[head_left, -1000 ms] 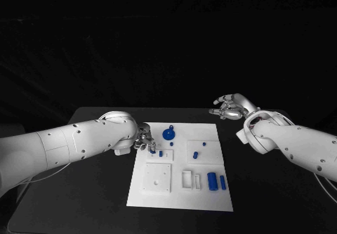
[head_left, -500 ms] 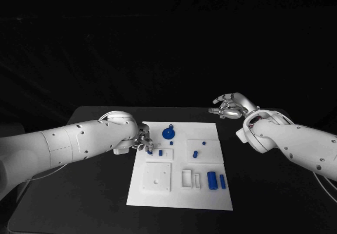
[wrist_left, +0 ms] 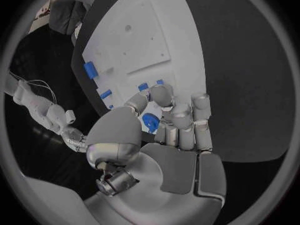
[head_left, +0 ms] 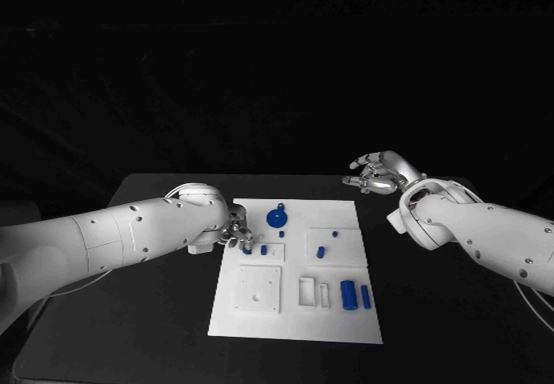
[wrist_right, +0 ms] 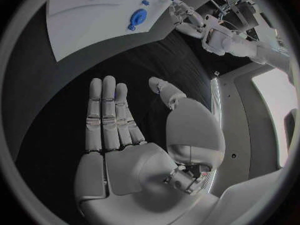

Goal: Assemble the parts on the task board

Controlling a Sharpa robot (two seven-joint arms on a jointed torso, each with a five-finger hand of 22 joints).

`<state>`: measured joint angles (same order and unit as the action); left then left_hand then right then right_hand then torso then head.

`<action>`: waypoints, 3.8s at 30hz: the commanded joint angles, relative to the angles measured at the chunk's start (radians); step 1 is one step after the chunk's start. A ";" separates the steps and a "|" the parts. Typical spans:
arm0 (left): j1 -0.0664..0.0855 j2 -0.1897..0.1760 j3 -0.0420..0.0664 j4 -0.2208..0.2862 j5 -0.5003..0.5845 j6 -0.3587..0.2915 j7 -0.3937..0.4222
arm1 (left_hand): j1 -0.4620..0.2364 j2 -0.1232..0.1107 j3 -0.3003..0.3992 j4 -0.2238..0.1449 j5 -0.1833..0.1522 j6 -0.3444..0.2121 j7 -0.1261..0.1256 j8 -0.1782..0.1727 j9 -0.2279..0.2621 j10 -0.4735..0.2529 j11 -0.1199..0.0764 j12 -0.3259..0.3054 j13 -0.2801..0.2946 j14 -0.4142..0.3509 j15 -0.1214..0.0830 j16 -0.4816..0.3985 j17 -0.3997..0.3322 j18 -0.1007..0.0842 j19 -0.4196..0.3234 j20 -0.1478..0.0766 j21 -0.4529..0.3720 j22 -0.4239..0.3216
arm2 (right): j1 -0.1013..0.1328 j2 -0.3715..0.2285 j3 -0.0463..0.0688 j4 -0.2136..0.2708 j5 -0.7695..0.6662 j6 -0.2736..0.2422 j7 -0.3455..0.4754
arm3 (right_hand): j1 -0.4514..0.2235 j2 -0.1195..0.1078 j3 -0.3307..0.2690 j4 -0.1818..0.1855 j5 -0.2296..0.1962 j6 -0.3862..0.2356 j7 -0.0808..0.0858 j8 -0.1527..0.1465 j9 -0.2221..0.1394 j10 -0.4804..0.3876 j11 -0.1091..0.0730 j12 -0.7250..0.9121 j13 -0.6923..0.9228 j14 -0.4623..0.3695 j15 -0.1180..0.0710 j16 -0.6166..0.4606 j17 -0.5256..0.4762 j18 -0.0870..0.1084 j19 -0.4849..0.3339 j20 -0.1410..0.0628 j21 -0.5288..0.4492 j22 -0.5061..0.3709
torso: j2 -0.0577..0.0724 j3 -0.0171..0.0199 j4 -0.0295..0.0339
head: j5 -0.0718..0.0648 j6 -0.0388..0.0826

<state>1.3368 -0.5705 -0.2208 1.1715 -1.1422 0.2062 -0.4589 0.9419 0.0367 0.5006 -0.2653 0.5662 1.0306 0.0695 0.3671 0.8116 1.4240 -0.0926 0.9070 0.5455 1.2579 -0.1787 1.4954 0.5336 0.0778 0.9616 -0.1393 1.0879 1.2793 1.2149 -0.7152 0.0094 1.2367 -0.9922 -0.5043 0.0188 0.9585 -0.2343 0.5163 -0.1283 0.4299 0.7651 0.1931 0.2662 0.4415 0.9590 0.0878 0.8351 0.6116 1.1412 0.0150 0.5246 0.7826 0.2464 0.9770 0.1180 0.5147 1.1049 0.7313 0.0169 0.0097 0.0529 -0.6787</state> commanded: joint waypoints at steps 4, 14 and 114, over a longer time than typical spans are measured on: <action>-0.003 0.006 0.000 -0.006 -0.006 0.012 0.014 | 0.004 0.009 0.035 -0.028 0.100 0.054 -0.050 0.002 0.012 0.004 0.000 0.006 -0.002 0.005 -0.017 0.004 0.002 -0.010 0.006 -0.121 0.005 0.001 | 0.000 0.001 0.000 0.001 -0.002 0.006 0.011 | -0.004 0.008 -0.004 -0.002 0.005 0.009 0.001 0.004 -0.001 -0.027 -0.004 0.007 -0.001 0.004 -0.001 -0.005 0.002 0.015 0.000 0.000 -0.003 0.001 | 0.000 0.0002 -0.0007 | 0.000 0.000; -0.006 0.009 0.000 -0.014 -0.010 0.014 0.017 | 0.003 0.009 0.035 -0.028 0.098 0.054 -0.050 0.001 0.014 0.003 0.000 0.007 -0.003 0.005 -0.017 0.003 0.002 -0.010 0.007 -0.121 0.005 0.001 | 0.000 0.003 0.000 -0.001 -0.002 0.007 0.011 | -0.004 0.008 -0.004 -0.002 0.005 0.009 0.001 0.004 -0.001 -0.027 -0.004 0.007 -0.002 0.005 -0.001 -0.006 0.003 0.015 0.000 0.000 -0.004 0.002 | 0.000 0.0008 0.0003 | -0.002 -0.001; -0.018 0.006 -0.003 -0.048 0.020 -0.084 0.044 | -0.213 -0.131 0.006 0.187 -0.460 0.034 -0.027 -0.153 -0.019 -0.022 0.022 0.052 -0.067 0.002 0.002 -0.028 -0.009 -0.003 0.016 -0.126 -0.032 0.002 | -0.002 0.001 0.000 -0.002 -0.002 0.008 0.011 | -0.006 0.008 -0.004 0.001 0.006 0.009 0.001 0.004 -0.003 -0.028 -0.003 0.010 -0.007 0.006 0.000 -0.013 0.009 0.015 0.001 0.000 -0.007 0.004 | 0.000 0.0000 -0.0002 | -0.013 -0.006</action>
<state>1.3195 -0.5656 -0.2246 1.1193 -1.1336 0.1428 -0.4232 0.7370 -0.0971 0.5069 -0.0809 0.1140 1.0625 0.0425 0.2199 0.7930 1.4076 -0.0732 0.9557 0.4776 1.2592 -0.1805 1.4715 0.5257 0.0777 0.9776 -0.1482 1.0601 1.2801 1.2140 -0.7144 0.0094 1.2347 -0.9918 -0.5042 0.0197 0.9571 -0.2330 0.5164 -0.1283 0.4299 0.7664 0.1918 0.2662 0.4394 0.9559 0.0909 0.8388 0.6052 1.1412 0.0150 0.5170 0.7902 0.2457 0.9770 0.1180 0.5110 1.1077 0.7308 0.0167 0.0098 0.0410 -0.6844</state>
